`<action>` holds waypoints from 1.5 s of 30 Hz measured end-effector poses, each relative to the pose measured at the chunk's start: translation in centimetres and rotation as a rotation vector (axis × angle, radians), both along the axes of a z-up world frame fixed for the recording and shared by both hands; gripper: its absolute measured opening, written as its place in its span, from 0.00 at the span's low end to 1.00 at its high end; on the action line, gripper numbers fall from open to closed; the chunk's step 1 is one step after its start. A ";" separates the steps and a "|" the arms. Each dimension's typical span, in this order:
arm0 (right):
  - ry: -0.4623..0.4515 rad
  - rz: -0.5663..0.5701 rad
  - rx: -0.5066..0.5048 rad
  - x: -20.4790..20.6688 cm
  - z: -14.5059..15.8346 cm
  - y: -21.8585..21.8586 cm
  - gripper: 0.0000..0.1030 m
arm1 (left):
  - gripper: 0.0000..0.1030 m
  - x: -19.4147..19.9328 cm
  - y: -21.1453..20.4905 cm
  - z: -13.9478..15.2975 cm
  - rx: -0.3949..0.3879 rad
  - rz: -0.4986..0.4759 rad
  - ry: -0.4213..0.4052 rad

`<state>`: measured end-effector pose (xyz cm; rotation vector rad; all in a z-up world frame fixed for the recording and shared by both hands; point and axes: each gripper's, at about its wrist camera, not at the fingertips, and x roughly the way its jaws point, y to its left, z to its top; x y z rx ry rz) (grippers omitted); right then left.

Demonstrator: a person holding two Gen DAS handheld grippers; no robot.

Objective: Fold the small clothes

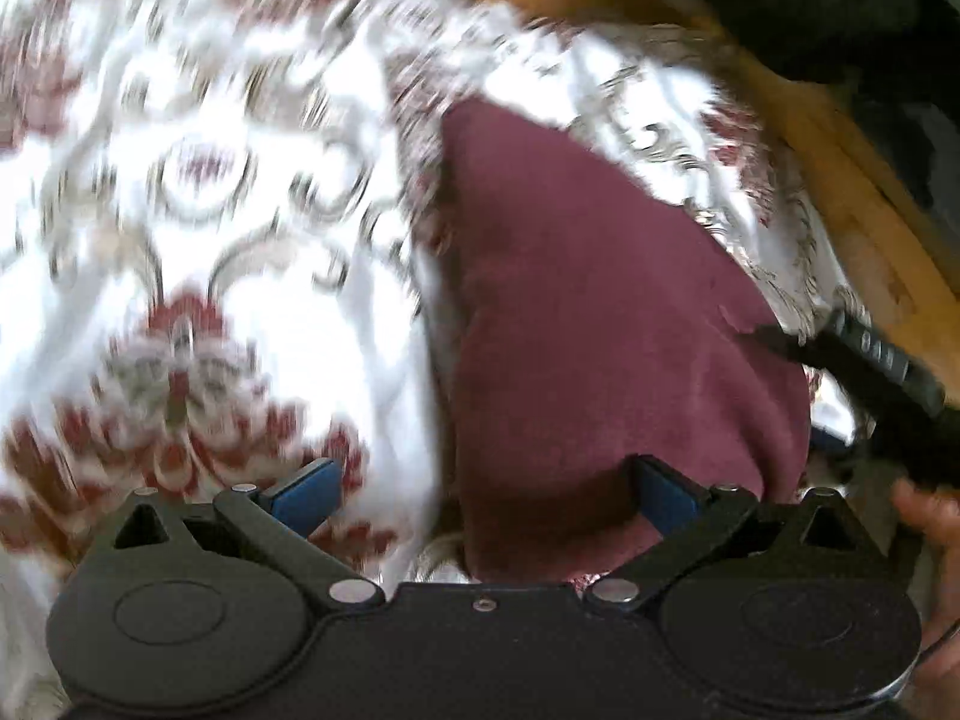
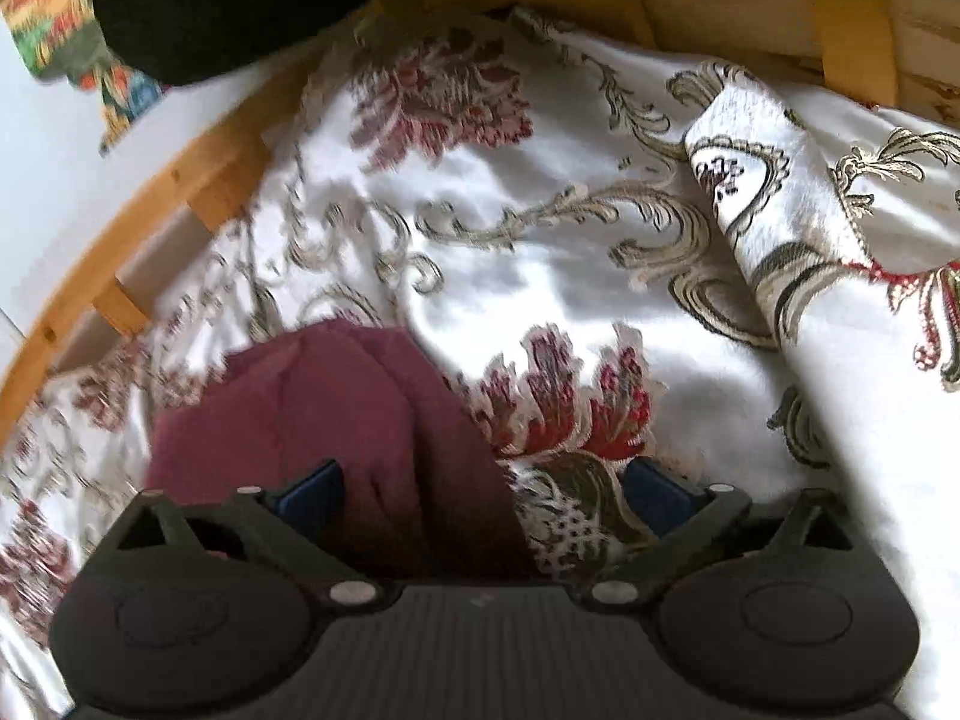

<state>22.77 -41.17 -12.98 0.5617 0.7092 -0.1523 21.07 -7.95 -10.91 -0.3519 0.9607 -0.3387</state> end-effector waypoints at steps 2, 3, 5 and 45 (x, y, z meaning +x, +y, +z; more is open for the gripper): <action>0.019 0.025 -0.060 0.2 0.0 0.8 0.99 | 0.99 0.2 0.7 -0.5 -0.049 0.018 0.040; 0.028 0.034 -0.086 0.3 0.0 1.2 1.00 | 0.99 0.1 0.7 -0.6 -0.051 0.020 0.044; 0.038 0.045 -0.122 0.4 0.1 1.8 1.00 | 0.99 -0.2 0.5 -0.6 -0.036 0.016 0.035; -0.286 0.413 -0.305 7.8 3.6 6.2 0.84 | 1.00 -0.7 -0.2 -0.9 0.028 0.000 0.018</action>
